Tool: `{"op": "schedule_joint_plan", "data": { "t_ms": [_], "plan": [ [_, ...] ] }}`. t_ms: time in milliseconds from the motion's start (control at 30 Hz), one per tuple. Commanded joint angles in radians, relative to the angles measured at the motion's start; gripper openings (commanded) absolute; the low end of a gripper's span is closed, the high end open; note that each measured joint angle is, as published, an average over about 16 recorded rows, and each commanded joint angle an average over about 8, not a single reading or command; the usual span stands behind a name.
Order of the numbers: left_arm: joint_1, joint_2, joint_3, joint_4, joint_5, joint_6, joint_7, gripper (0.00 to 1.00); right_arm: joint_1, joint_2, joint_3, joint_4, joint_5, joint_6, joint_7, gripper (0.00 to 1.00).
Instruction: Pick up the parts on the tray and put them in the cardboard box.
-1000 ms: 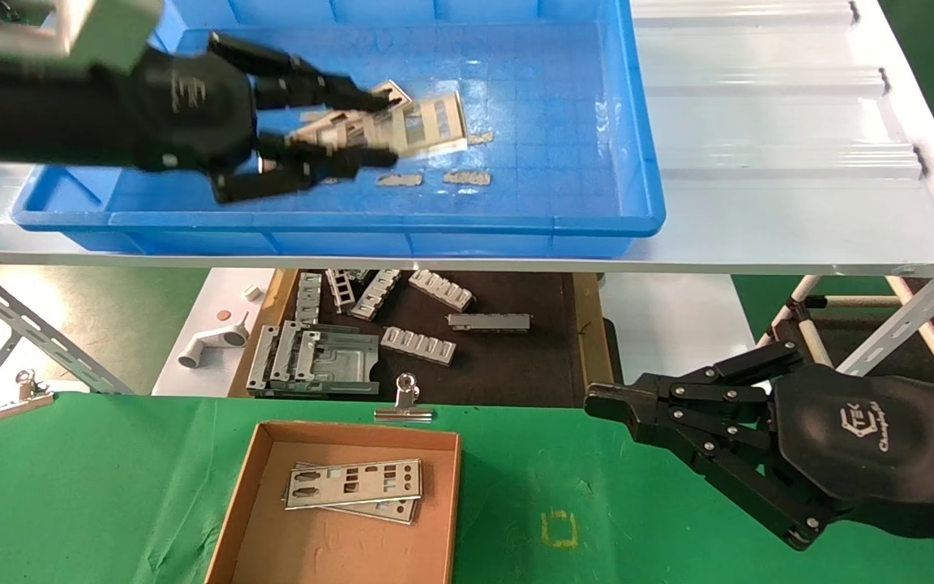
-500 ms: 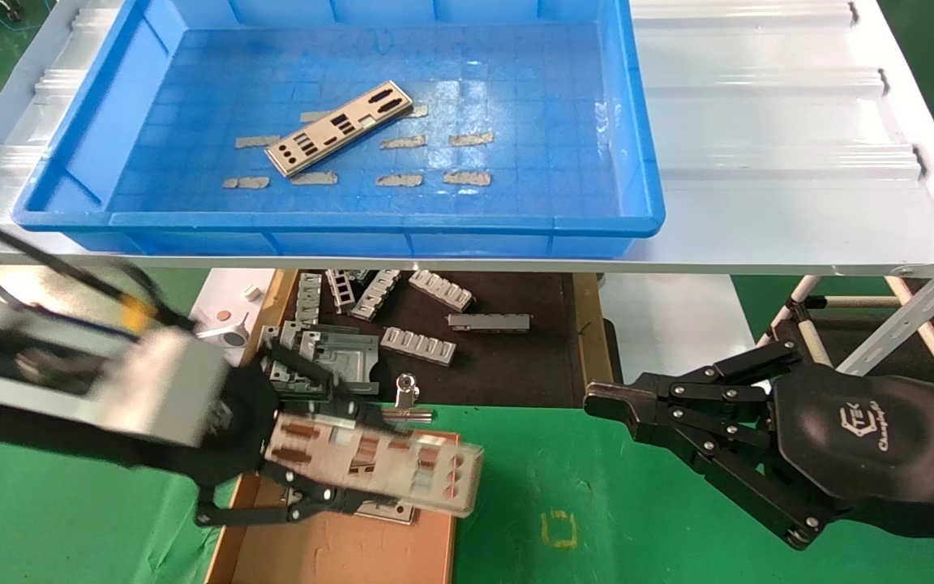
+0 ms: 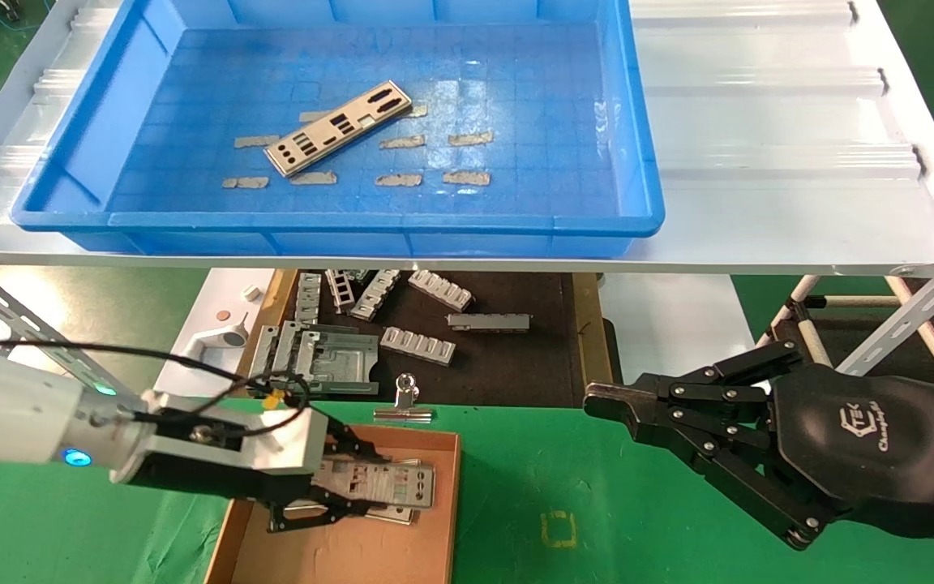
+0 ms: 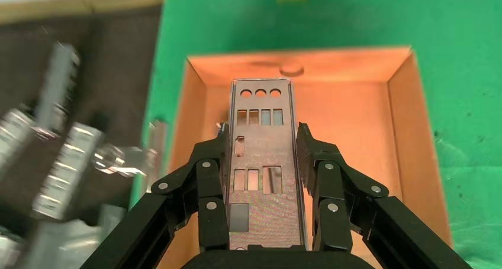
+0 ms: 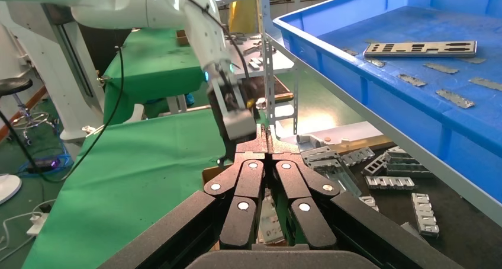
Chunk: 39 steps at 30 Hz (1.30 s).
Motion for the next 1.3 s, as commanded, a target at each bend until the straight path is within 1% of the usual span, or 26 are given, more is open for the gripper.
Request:
{"op": "schedule_joint_plan", "data": {
  "t_ms": [33, 133, 167, 200, 233, 267, 400, 433, 467, 533, 767, 933, 967, 1000, 1200, 1233, 1267, 1300],
  "plan": [
    [0.018, 0.016, 0.009, 0.025, 0.015, -0.023, 0.007, 0.0, 0.0, 0.0, 0.0, 0.0, 0.0, 0.0, 0.0, 0.0],
    [0.03, 0.034, 0.011, 0.06, 0.02, -0.044, 0.016, 0.01, 0.0, 0.0, 0.0, 0.0, 0.0, 0.0, 0.0, 0.0],
    [0.033, 0.039, 0.012, 0.071, 0.021, -0.05, 0.019, 0.05, 0.0, 0.0, 0.0, 0.0, 0.0, 0.0, 0.0, 0.0],
    [0.035, 0.043, 0.012, 0.081, 0.022, -0.054, 0.021, 0.11, 0.0, 0.0, 0.0, 0.0, 0.0, 0.0, 0.0, 0.0],
    [0.037, 0.047, 0.012, 0.091, 0.022, -0.058, 0.024, 0.2, 0.0, 0.0, 0.0, 0.0, 0.0, 0.0, 0.0, 0.0],
    [0.038, 0.051, 0.011, 0.1, 0.022, -0.061, 0.027, 0.32, 0.0, 0.0, 0.0, 0.0, 0.0, 0.0, 0.0, 0.0],
    [0.039, 0.061, 0.011, 0.132, 0.022, -0.067, 0.038, 0.81, 0.0, 0.0, 0.0, 0.0, 0.0, 0.0, 0.0, 0.0],
    [0.04, 0.063, 0.01, 0.14, 0.021, -0.067, 0.04, 0.9, 0.0, 0.0, 0.0, 0.0, 0.0, 0.0, 0.0, 0.0],
    [0.039, 0.065, 0.01, 0.147, 0.021, -0.067, 0.043, 0.96, 0.0, 0.0, 0.0, 0.0, 0.0, 0.0, 0.0, 0.0],
    [0.038, 0.067, 0.009, 0.161, 0.02, -0.065, 0.046, 1.0, 0.0, 0.0, 0.0, 0.0, 0.0, 0.0, 0.0, 0.0],
    [0.031, 0.07, 0.006, 0.201, 0.006, -0.033, 0.048, 1.0, 0.0, 0.0, 0.0, 0.0, 0.0, 0.0, 0.0, 0.0],
    [0.025, 0.059, -0.007, 0.218, -0.027, 0.015, 0.04, 1.0, 0.0, 0.0, 0.0, 0.0, 0.0, 0.0, 0.0, 0.0],
    [0.024, 0.054, -0.009, 0.221, -0.036, 0.03, 0.037, 1.0, 0.0, 0.0, 0.0, 0.0, 0.0, 0.0, 0.0, 0.04],
    [0.023, 0.052, -0.012, 0.222, -0.041, 0.039, 0.034, 1.0, 0.0, 0.0, 0.0, 0.0, 0.0, 0.0, 0.0, 0.13],
    [0.044, 0.034, -0.054, 0.193, -0.068, 0.063, 0.003, 1.0, 0.0, 0.0, 0.0, 0.0, 0.0, 0.0, 0.0, 0.88],
    [0.051, 0.031, -0.065, 0.182, -0.071, 0.06, -0.004, 1.0, 0.0, 0.0, 0.0, 0.0, 0.0, 0.0, 0.0, 0.97],
    [0.058, 0.027, -0.077, 0.17, -0.077, 0.062, -0.011, 1.0, 0.0, 0.0, 0.0, 0.0, 0.0, 0.0, 0.0, 1.0],
    [0.065, 0.022, -0.09, 0.158, -0.084, 0.065, -0.019, 1.0, 0.0, 0.0, 0.0, 0.0, 0.0, 0.0, 0.0, 1.0]
  ]
}}
